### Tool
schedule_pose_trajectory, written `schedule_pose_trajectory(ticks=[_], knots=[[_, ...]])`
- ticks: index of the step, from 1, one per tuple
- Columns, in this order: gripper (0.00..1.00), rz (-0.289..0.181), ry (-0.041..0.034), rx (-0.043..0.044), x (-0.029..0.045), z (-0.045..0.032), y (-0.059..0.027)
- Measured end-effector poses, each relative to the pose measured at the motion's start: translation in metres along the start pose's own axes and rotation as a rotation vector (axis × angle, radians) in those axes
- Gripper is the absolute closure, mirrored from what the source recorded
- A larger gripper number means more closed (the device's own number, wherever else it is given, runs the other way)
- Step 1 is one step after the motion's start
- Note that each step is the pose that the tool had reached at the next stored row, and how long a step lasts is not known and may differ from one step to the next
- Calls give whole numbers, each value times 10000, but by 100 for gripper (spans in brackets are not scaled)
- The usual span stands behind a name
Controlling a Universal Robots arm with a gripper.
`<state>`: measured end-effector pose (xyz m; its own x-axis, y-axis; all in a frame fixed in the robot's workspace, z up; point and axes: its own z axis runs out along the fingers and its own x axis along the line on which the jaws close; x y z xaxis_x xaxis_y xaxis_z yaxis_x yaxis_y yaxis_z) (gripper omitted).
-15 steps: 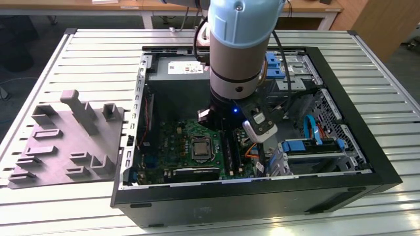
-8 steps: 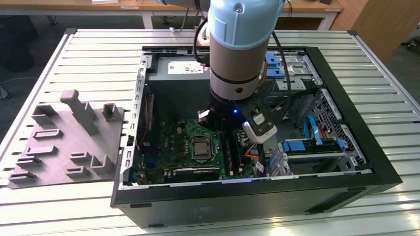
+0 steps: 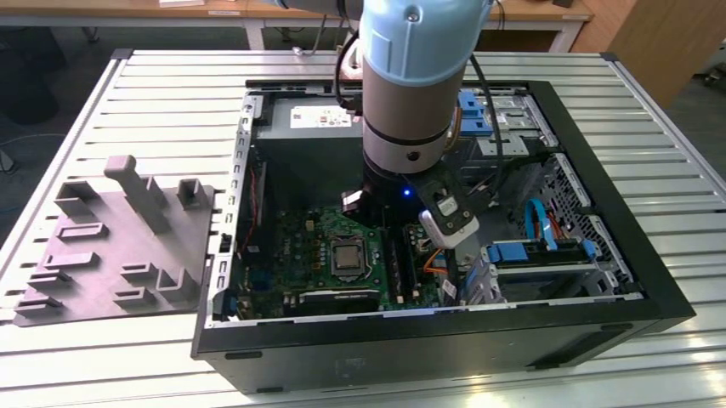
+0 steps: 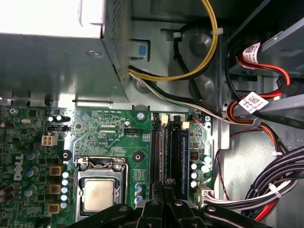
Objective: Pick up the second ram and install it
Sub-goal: 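Insert the second ram into the second slot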
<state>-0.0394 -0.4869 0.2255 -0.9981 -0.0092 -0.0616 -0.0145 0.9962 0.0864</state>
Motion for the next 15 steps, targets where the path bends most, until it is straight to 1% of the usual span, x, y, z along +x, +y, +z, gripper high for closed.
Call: schedule_pose_trajectory(ticks=[3,8,15], knots=[[88,0,1,27,1,0,0],[88,-1,1,35,1,1,0],[88,3,1,36,2,20,-2]])
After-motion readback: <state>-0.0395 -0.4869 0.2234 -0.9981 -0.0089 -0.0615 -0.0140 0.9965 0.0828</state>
